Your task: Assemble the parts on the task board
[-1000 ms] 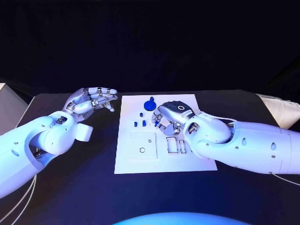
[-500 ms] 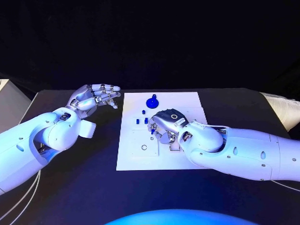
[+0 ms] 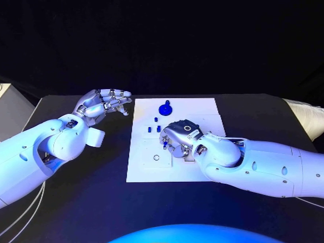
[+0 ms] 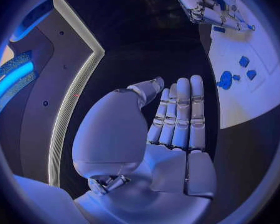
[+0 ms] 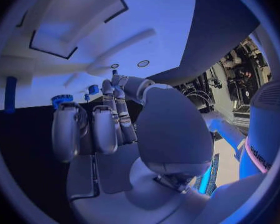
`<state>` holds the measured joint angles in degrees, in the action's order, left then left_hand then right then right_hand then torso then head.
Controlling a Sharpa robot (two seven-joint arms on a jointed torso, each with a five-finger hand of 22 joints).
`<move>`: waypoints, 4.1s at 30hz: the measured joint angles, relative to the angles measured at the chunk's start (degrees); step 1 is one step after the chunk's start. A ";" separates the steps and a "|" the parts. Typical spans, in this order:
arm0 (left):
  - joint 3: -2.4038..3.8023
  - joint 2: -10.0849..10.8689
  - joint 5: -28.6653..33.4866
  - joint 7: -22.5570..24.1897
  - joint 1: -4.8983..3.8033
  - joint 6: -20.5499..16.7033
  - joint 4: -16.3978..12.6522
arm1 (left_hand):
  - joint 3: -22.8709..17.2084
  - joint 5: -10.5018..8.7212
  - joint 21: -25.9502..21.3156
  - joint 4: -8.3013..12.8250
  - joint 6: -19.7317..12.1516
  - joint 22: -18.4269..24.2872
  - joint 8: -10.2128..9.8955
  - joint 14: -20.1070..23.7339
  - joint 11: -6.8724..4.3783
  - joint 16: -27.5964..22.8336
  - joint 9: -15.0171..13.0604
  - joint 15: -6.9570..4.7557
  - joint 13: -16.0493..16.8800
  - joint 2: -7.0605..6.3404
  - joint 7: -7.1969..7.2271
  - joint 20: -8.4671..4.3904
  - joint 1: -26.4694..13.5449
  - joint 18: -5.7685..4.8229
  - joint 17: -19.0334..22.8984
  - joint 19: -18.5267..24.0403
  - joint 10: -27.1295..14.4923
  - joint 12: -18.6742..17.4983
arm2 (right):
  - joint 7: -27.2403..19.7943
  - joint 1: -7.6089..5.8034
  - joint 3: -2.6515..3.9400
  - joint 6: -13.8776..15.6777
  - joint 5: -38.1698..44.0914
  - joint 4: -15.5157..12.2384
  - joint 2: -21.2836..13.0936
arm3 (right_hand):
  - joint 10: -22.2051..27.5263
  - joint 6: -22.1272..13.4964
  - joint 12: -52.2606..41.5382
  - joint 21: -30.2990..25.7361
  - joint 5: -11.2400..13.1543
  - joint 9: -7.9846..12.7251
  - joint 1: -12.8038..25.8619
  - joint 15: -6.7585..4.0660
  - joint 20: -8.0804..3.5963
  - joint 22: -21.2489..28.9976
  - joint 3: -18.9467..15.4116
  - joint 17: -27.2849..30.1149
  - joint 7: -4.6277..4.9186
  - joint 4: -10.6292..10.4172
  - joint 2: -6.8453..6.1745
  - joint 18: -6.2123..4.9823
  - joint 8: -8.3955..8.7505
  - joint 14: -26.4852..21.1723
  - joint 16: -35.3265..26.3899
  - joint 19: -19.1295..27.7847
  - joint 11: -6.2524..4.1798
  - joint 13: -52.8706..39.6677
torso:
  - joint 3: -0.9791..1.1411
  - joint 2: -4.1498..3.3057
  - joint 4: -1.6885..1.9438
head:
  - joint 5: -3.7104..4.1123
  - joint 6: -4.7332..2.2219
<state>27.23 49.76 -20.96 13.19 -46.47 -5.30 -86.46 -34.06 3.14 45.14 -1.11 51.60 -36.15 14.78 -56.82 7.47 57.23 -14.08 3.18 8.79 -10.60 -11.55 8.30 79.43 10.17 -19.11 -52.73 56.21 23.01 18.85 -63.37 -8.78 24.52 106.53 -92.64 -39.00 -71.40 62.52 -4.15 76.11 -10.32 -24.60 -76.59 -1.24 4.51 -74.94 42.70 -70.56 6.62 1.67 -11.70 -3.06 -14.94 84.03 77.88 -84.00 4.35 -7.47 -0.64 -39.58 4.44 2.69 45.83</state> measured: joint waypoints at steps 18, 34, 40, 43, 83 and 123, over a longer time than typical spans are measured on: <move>0.00 0.03 0.00 -0.06 0.03 0.01 0.03 | 0.00 0.00 0.01 0.00 0.00 0.07 0.00 0.00 0.21 0.00 -0.05 0.00 -0.01 0.00 0.00 0.21 0.00 0.01 0.00 -0.21 -0.21 0.27 | 0.29 0.42 -0.04 -0.63 0.54 0.50 0.30 | 0.00 -0.10 -0.17 0.00 -0.12 -0.02 -0.12 0.00 -0.42 0.02 -0.01 0.00 -0.07 0.00 0.00 -0.01 0.22 0.00 0.00 0.00 0.00 0.00 | -0.02 0.00 0.03 | -0.07 0.40; 0.00 0.07 0.00 -0.11 0.07 0.03 0.05 | 0.00 0.00 0.01 0.00 0.00 0.06 0.00 0.00 0.21 0.00 -0.04 0.00 -0.01 0.00 0.00 0.21 0.00 0.00 0.00 -0.21 -0.21 0.27 | 0.58 1.23 -0.06 -0.84 0.79 1.16 1.04 | 0.00 -0.10 -0.14 -0.12 -0.11 -0.03 -0.12 0.00 -0.42 0.03 -0.08 0.21 -0.06 0.07 -0.01 -0.01 0.10 0.00 -0.31 0.00 0.00 0.01 | -0.02 -0.02 0.04 | -0.13 0.66; 0.00 0.10 0.00 -0.16 0.08 0.03 0.06 | 0.00 0.00 0.01 0.00 0.00 0.06 0.00 0.00 0.21 0.00 -0.04 0.00 -0.01 0.00 0.00 0.21 0.00 0.00 0.00 -0.20 -0.21 0.27 | 0.43 1.28 -0.04 -0.85 0.79 1.24 1.00 | -0.06 -2.28 0.44 -0.91 -0.12 0.05 1.85 0.01 -0.41 0.03 -0.64 0.54 1.29 -0.02 -1.28 -0.01 1.49 0.01 -0.31 0.00 -0.16 0.26 | -0.03 -0.01 0.04 | -0.16 0.73; 0.00 0.10 0.00 -0.20 0.08 0.05 0.09 | 0.00 0.00 0.01 0.00 0.00 0.06 0.00 0.00 0.21 0.00 -0.04 0.00 -0.01 0.00 0.00 0.21 0.00 0.00 0.00 -0.20 -0.21 0.27 | 0.24 1.35 -0.09 -0.84 0.72 1.28 0.86 | 2.59 -4.86 0.51 -2.59 1.10 0.84 3.81 0.43 -0.40 0.04 -1.96 0.85 1.09 -0.84 -2.96 -0.01 3.17 -0.01 -0.68 0.01 -0.19 1.12 | -0.03 -0.01 0.01 | -0.16 0.75; -0.01 0.19 0.00 -0.88 0.25 0.34 0.47 | 0.23 0.00 -0.34 -0.24 -0.20 0.18 0.00 0.00 0.21 0.00 -0.02 0.00 -0.01 0.00 -0.20 0.20 0.00 0.00 0.00 -0.20 -0.20 0.27 | -1.46 -4.26 1.46 0.67 -9.41 -3.40 -9.19 | 11.58 -9.19 -3.05 -9.90 1.75 4.30 -0.36 1.64 1.25 2.35 -14.06 4.62 1.88 -4.30 -2.35 -0.96 8.54 -0.19 -2.66 0.00 0.91 3.57 | -0.01 0.07 -0.14 | 0.94 -0.37; -0.01 0.17 0.00 -1.08 0.38 0.62 0.56 | 0.23 0.00 -0.34 -0.23 -0.40 0.36 0.00 0.00 0.21 0.00 -0.08 0.00 -0.02 0.00 0.00 0.20 0.00 0.00 0.00 -0.20 -0.61 0.62 | -3.37 -7.04 1.85 -11.71 -9.96 4.75 -9.17 | 9.35 -5.02 -5.48 -8.60 1.10 4.49 -1.24 1.42 1.24 1.33 -12.18 3.79 0.12 -5.18 -2.48 -0.95 7.63 0.03 -1.42 0.00 0.59 3.24 | -0.01 -0.03 -0.03 | 1.04 -0.47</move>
<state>27.22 49.93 -20.96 12.11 -46.09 -4.68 -85.90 -33.83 3.14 44.80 -1.34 51.20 -35.78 14.77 -56.82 7.68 57.23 -14.16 3.18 8.77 -10.60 -11.55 8.51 79.43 10.18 -19.11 -52.93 55.59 23.63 15.48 -70.42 -6.94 12.81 96.57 -87.89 -48.17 -62.05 57.49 -9.63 67.51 -9.22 -20.11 -77.83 0.18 5.75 -73.61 30.52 -66.77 6.74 -3.50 -14.18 -4.01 -7.31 84.06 76.46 -84.00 4.95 -4.24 -0.65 -39.61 4.41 3.73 45.36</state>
